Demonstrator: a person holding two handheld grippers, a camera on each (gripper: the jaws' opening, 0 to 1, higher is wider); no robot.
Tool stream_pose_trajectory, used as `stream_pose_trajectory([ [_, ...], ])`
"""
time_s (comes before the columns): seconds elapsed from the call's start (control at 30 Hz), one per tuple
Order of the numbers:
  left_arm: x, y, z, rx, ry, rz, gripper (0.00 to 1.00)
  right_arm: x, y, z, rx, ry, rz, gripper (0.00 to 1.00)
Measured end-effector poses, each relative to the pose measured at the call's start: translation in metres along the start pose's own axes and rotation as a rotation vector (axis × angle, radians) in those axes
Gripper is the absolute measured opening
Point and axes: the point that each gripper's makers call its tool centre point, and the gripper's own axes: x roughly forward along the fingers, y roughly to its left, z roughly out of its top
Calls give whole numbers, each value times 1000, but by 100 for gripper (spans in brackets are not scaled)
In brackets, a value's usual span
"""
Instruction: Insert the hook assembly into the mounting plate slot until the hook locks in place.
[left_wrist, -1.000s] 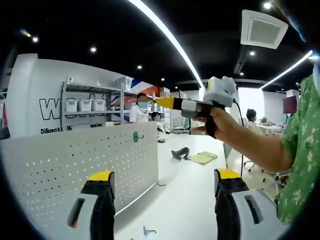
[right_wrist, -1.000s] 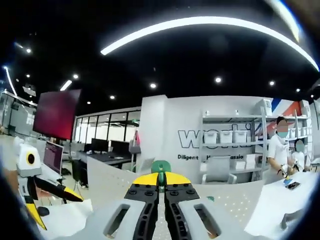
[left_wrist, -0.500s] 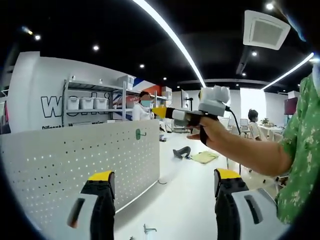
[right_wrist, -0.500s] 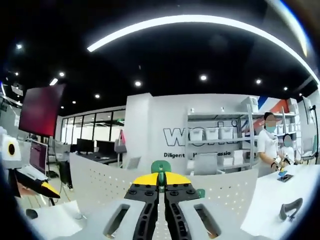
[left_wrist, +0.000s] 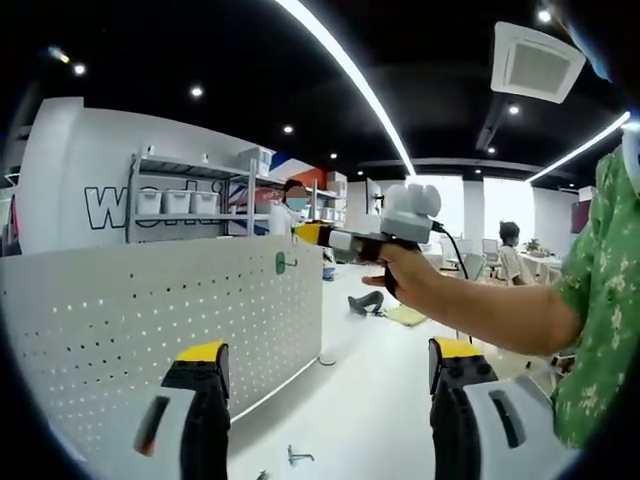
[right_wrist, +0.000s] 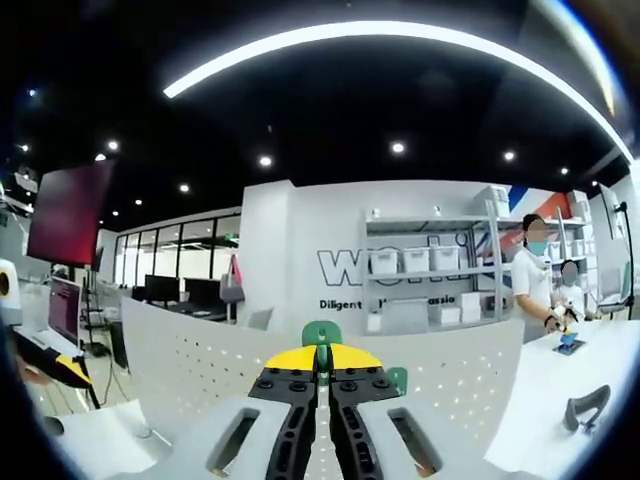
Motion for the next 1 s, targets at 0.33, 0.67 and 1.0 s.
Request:
stream_pose_trajectory([
  [0.33,2,9,-10,-16,15,9,84,18,-12,-25,14,2,-27,1],
  [0.67,8,13,-18,-23,33,2,85,30,-16,-46,27,6,-37,1],
  [1.0,9,19,-5,-16,-36,4,90,36,-18,-44,28,-14,-40,1],
])
